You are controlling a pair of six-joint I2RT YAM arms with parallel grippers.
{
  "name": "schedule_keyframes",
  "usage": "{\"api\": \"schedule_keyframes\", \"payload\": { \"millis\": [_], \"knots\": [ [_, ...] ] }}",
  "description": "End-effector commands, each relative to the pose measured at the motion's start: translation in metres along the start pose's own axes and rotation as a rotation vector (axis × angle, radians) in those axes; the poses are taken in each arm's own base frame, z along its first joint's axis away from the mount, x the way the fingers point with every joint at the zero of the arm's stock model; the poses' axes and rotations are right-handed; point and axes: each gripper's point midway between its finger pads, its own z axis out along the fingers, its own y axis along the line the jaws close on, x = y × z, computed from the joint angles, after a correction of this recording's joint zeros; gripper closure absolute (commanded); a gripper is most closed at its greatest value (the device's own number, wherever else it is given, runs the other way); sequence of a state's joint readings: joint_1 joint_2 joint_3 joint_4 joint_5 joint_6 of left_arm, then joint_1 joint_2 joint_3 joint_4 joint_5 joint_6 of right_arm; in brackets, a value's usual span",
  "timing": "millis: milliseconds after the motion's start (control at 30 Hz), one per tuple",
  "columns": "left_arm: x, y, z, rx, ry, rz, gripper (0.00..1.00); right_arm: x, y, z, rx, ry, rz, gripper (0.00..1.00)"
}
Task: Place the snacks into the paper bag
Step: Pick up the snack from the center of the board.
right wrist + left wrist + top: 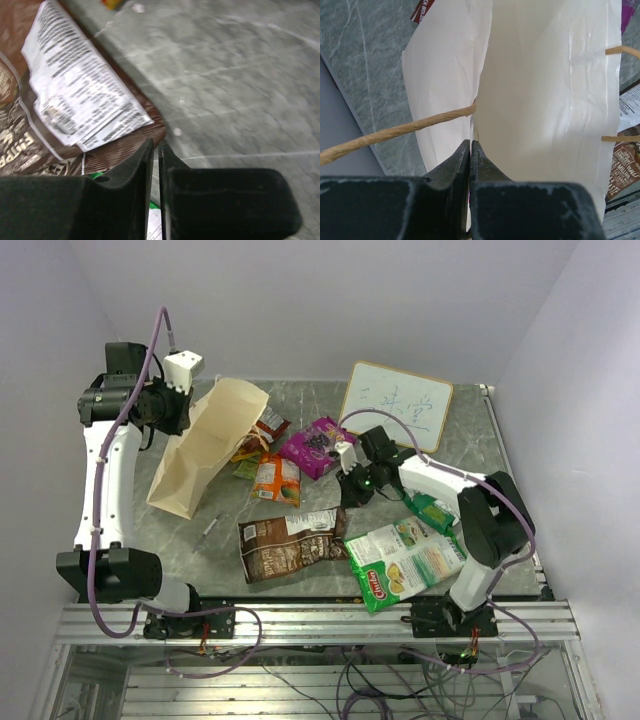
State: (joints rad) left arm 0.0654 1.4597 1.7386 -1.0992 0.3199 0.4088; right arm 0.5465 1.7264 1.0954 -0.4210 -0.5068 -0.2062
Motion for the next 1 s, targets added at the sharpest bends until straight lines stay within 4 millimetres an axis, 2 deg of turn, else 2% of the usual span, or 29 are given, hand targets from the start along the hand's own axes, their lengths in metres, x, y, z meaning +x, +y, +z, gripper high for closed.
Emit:
{"api": "schedule_keyframes", "payload": {
  "millis": [0,67,200,367,733,967],
  "knots": [
    [-0.013,-0.003,-0.005,-0.014,-0.061,0.012,0.88,-0.011,-0.033,-0.009,0.028,-0.047,0.181,0.85],
    [-0.013,-0.004,-0.004,-0.013,-0.063,0.011,0.88,-0.006,-0.031,-0.013,-0.016,-0.074,0.236,0.74],
    [-0.015,-0.004,-0.003,-0.020,-0.069,0.013,0.88,0.010,-0.008,-0.014,-0.098,-0.122,0.277,0.57],
    [-0.015,-0.002,-0.001,-0.030,-0.069,0.013,0.88,0.014,0.011,-0.014,-0.178,-0.172,0.313,0.49],
    [-0.011,0.003,0.005,-0.052,-0.048,0.010,0.88,0.028,0.037,0.001,-0.311,-0.189,0.402,0.45],
    [-0.009,0.002,0.006,-0.050,-0.045,0.007,0.88,0.041,0.040,0.014,-0.298,-0.150,0.403,0.56]
  ]
}}
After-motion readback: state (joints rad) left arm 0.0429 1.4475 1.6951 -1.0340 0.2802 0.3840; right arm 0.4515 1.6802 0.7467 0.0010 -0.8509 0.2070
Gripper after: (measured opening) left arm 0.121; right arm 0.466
